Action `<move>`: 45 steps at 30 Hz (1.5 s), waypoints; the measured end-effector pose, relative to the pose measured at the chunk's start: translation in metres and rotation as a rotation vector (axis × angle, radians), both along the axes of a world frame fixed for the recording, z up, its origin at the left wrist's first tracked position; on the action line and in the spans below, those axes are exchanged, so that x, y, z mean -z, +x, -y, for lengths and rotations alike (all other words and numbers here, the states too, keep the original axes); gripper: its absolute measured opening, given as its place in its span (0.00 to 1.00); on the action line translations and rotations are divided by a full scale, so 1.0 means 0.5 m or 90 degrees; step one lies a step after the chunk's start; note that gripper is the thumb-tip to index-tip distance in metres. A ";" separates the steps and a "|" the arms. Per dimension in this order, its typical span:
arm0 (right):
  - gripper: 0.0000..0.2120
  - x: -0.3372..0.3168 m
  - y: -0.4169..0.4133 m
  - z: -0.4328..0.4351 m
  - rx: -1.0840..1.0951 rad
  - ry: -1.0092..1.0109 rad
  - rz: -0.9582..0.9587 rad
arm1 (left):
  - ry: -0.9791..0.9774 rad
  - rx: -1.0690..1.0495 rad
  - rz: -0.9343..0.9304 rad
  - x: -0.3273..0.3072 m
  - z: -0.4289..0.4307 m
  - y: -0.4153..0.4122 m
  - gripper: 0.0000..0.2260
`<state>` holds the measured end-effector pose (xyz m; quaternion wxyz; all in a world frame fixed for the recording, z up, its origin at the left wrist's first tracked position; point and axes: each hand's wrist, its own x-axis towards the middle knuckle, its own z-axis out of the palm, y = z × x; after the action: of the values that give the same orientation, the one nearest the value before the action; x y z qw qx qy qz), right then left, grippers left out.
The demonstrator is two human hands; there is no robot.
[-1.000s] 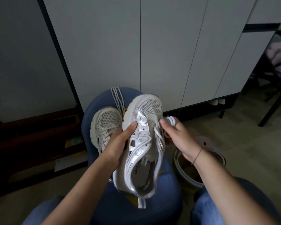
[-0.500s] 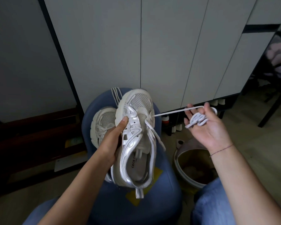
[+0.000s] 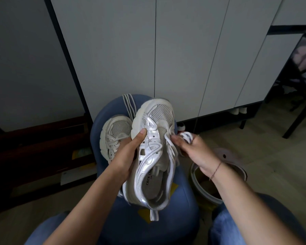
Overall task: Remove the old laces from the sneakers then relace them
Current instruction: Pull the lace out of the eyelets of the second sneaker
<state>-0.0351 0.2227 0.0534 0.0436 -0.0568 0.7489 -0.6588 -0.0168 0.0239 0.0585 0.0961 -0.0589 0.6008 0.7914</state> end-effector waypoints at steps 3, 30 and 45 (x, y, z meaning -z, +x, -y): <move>0.11 -0.011 -0.002 -0.014 0.031 -0.086 0.006 | 0.008 -0.006 0.005 -0.002 0.000 0.002 0.25; 0.04 -0.026 -0.007 -0.027 0.030 -0.256 -0.005 | 0.015 0.003 0.000 -0.004 0.005 0.002 0.23; 0.08 -0.006 -0.013 -0.033 0.062 -0.377 0.128 | 0.081 0.033 -0.018 -0.007 -0.006 -0.020 0.25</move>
<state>-0.0416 0.2392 0.0564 0.0677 0.0343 0.5185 -0.8517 -0.0269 0.0269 0.0619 0.1116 -0.0258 0.5520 0.8259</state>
